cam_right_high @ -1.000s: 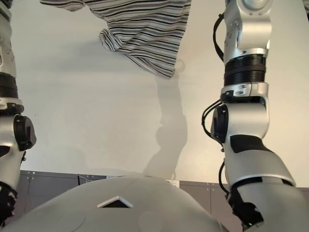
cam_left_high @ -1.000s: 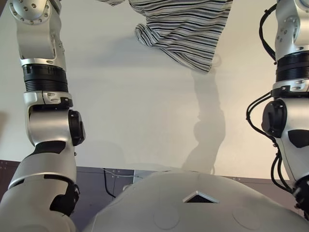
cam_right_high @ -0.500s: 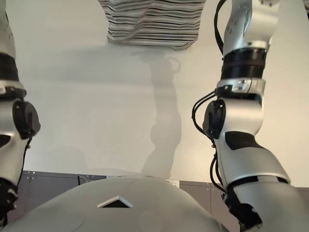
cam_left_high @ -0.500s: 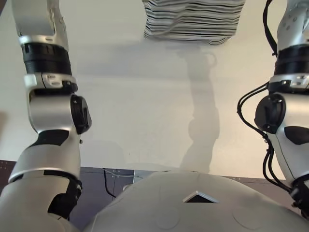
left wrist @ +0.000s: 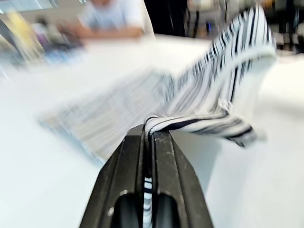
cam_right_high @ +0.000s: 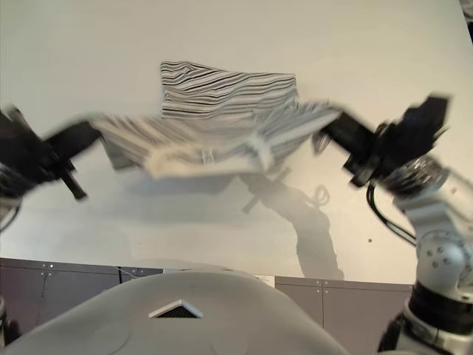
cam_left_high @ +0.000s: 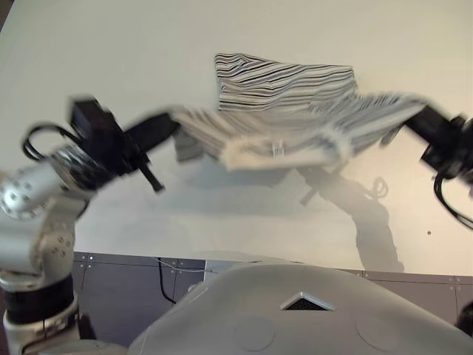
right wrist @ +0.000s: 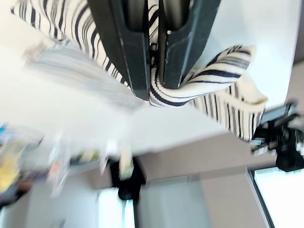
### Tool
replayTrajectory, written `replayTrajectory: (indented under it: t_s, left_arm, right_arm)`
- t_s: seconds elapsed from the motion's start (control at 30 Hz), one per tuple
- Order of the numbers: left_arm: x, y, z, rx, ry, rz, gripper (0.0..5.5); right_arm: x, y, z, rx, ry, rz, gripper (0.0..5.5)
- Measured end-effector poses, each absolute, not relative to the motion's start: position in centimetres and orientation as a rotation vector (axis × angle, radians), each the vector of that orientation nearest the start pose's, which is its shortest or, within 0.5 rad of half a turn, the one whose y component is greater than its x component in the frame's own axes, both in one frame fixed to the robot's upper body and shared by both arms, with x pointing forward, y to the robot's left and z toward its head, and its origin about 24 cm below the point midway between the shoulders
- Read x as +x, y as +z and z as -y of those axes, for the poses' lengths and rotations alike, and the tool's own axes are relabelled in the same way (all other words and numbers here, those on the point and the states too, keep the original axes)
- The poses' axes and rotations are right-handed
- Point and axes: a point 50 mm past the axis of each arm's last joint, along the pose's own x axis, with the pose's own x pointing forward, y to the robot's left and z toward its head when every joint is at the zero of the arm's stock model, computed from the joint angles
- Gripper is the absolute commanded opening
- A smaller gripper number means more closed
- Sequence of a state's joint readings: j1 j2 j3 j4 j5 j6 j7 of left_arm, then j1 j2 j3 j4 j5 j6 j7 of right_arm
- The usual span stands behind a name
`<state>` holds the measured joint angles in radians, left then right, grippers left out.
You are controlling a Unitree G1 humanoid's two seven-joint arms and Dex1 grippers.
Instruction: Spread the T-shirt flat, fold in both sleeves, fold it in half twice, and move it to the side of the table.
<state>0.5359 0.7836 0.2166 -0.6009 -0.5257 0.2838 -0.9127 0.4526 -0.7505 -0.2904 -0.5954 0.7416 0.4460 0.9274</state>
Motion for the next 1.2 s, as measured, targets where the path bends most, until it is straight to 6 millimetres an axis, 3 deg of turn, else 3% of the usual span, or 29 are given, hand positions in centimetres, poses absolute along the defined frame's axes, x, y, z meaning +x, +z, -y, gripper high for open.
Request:
replayTrajectory:
  t_s: [0.07,0.1,0.17,0.27,0.37,0.5,0.63,0.73,0.8,0.83,0.9,1.0,1.1,1.2]
  left_arm:
    - [10.8,6.5,-22.7,0.297,-1.037,-0.505,0.1]
    - [9.5,4.8,-23.2,0.407,-1.048,-0.573,0.35]
    - [9.2,3.8,-23.4,0.534,-1.032,-0.547,0.69]
    - [8.6,3.4,-23.0,0.598,-1.001,-0.478,1.12]
    - [6.3,3.5,-22.7,0.565,-1.003,-0.482,1.5]
    - [5.6,3.6,-23.2,0.532,-1.009,-0.52,1.87]
    - [5.2,3.3,-26.5,0.213,-0.919,-0.681,1.87]
    - [7.5,4.8,-29.7,-0.037,-0.697,-0.662,1.87]
    - [11.7,7.1,-29.2,-0.089,-0.655,-0.492,1.87]
    - [13.1,8.0,-27.7,-0.08,-0.696,-0.429,1.87]
    - [13.6,7.6,-24.1,-0.096,-0.779,-0.411,1.87]
    - [14.0,5.2,-21.0,-0.032,-0.788,-0.48,1.87]
    - [15.6,2.4,-20.7,0.169,-0.727,-0.557,1.87]
    - [16.3,1.8,-21.0,0.289,-0.74,-0.53,1.87]
  right_arm:
    - [11.7,7.9,22.1,-0.084,1.077,-0.512,0.15]
    - [10.0,5.9,22.3,-0.176,1.115,-0.625,0.38]
    - [9.1,4.3,23.0,-0.308,1.12,-0.667,0.79]
    - [9.3,4.4,23.9,-0.378,1.119,-0.641,1.35]
    - [8.0,5.2,25.2,-0.348,1.155,-0.692,1.82]
    - [7.3,6.0,26.0,-0.291,1.223,-0.725,2.42]
    - [11.9,8.6,26.8,-0.055,1.003,-0.517,2.42]
    - [15.0,9.5,26.7,-0.032,0.845,-0.397,2.42]
    - [16.1,8.1,25.9,-0.11,0.819,-0.429,2.42]
    - [16.3,6.9,25.9,-0.159,0.811,-0.473,2.42]
    - [16.8,5.4,26.3,-0.239,0.797,-0.531,2.42]
    - [18.7,5.6,26.1,-0.34,0.815,-0.497,2.42]
    - [19.3,4.6,25.9,-0.457,0.839,-0.509,2.42]
    - [19.1,4.0,26.0,-0.58,0.885,-0.498,2.42]
